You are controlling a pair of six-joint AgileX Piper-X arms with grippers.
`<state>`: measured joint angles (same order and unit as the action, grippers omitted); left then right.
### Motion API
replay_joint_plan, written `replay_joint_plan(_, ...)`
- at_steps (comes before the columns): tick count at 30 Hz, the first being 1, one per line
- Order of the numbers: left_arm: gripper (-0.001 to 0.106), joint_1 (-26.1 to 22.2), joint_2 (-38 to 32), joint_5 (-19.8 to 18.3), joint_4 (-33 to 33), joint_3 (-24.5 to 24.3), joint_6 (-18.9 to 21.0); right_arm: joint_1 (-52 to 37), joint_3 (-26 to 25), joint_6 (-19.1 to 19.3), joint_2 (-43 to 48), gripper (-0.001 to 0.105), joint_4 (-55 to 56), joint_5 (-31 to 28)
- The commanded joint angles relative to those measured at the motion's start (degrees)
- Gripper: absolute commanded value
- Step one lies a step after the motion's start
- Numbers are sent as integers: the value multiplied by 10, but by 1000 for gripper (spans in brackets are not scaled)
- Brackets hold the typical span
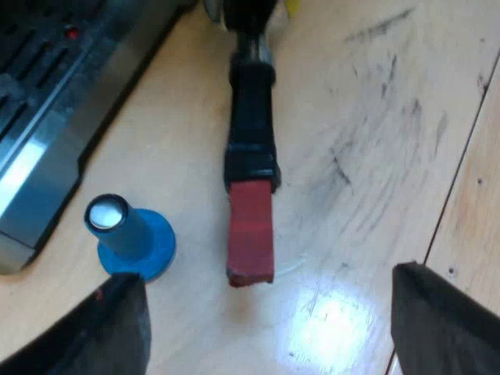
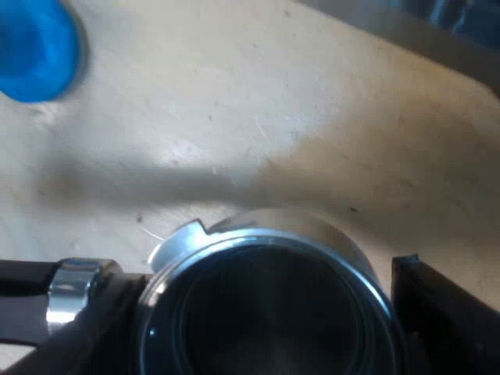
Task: Put the handle in the coffee machine
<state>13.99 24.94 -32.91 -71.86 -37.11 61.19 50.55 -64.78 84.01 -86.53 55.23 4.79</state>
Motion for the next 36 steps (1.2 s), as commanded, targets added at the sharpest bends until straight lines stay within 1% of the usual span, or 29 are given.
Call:
replay_joint_plan(1, 66, 0, 37, -4, 4, 0, -27, -3, -23, -5, 13, 0, 5, 6)
replay_joint_plan(6, 66, 0, 80, -4, 22, 0, -33, -3, -39, -17, 13, 0, 6, 6)
replay_joint_plan(7, 66, 0, 97, -4, 43, 0, -33, -3, -42, -19, 13, 0, 6, 8)
replay_joint_plan(8, 68, 0, 115, -4, 68, 0, -33, -3, -55, -25, 13, 0, 8, 31)
replay_joint_plan(10, 70, 0, 123, -4, 77, 0, -33, -3, -61, -28, 13, 0, 8, 33)
replay_joint_plan(12, 73, 0, 145, -4, 97, 0, -33, -3, -67, -28, 13, 0, 11, 33)
replay_joint_plan(16, 73, 0, 175, -4, 118, 0, -37, -3, -83, -28, 13, 0, 12, 50)
replay_joint_plan(21, 73, 0, 203, -4, 145, 0, -39, -3, -91, -30, 13, 0, 12, 71)
replay_joint_plan(25, 73, 0, 210, -4, 148, 2, -51, -3, -91, -32, 13, 0, 12, 80)
replay_joint_plan(26, 73, 0, 216, -4, 148, 1, -65, -3, -91, -32, 13, 0, 12, 80)
replay_joint_plan(32, 73, 0, 236, -4, 150, 1, -112, -3, -91, -32, 13, 0, 12, 80)
replay_joint_plan(34, 73, 0, 239, -4, 151, 1, -119, -3, -91, -32, 13, 0, 12, 80)
replay_joint_plan(36, 70, 0, 240, -4, 151, 1, -124, -3, -91, -32, 13, 0, 12, 80)
